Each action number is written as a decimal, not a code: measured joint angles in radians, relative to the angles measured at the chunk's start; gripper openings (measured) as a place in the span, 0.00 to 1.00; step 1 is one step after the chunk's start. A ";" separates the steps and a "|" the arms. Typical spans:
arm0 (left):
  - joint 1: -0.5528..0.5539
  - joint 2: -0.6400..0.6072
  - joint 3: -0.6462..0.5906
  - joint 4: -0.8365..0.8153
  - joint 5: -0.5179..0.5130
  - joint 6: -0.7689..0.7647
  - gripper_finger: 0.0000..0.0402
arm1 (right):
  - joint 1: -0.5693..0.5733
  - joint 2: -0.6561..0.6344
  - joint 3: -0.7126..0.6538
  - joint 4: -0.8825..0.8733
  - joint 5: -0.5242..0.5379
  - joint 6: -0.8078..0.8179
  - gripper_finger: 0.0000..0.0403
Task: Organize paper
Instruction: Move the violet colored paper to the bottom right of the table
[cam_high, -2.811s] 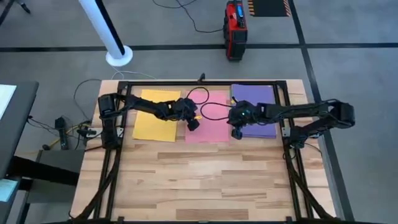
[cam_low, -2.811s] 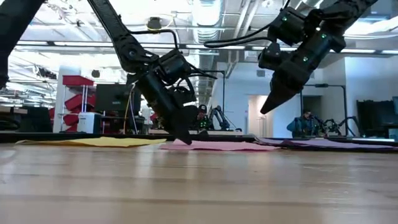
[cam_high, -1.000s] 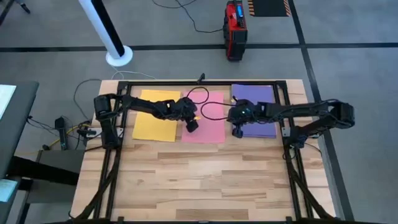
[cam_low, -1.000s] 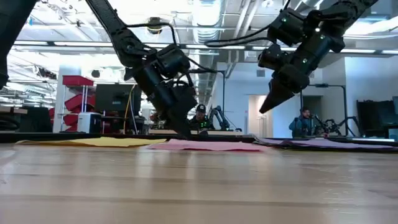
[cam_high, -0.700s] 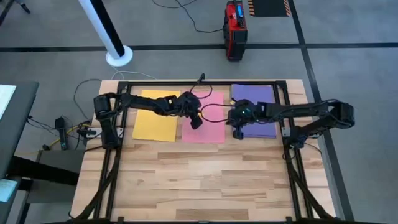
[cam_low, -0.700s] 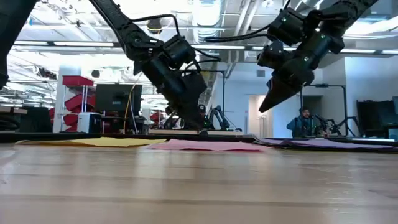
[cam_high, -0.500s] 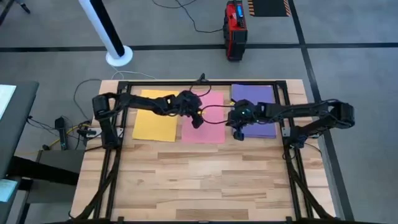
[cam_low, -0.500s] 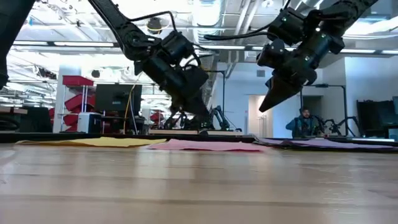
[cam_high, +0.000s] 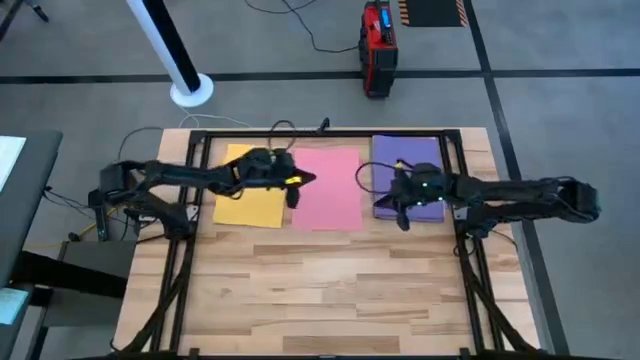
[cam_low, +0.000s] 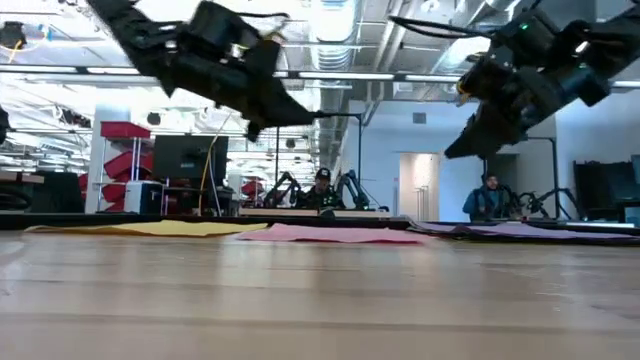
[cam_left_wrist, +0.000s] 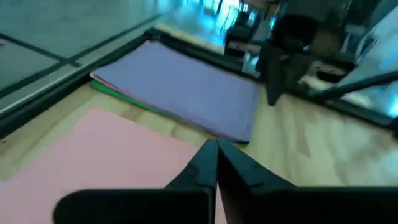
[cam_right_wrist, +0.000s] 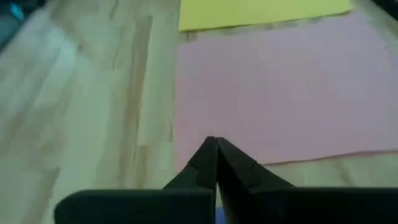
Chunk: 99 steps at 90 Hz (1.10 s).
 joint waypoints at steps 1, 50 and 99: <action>0.000 -0.010 -0.014 0.012 0.000 -0.004 0.00 | 0.003 -0.004 0.000 -0.003 0.000 0.003 0.00; -0.001 -0.218 -0.296 0.113 -0.022 -0.072 0.00 | 0.247 0.154 0.066 -0.262 0.375 -0.009 0.14; -0.001 -0.214 -0.296 0.054 -0.027 -0.007 0.00 | 0.280 0.449 0.179 -0.290 0.563 -0.053 0.29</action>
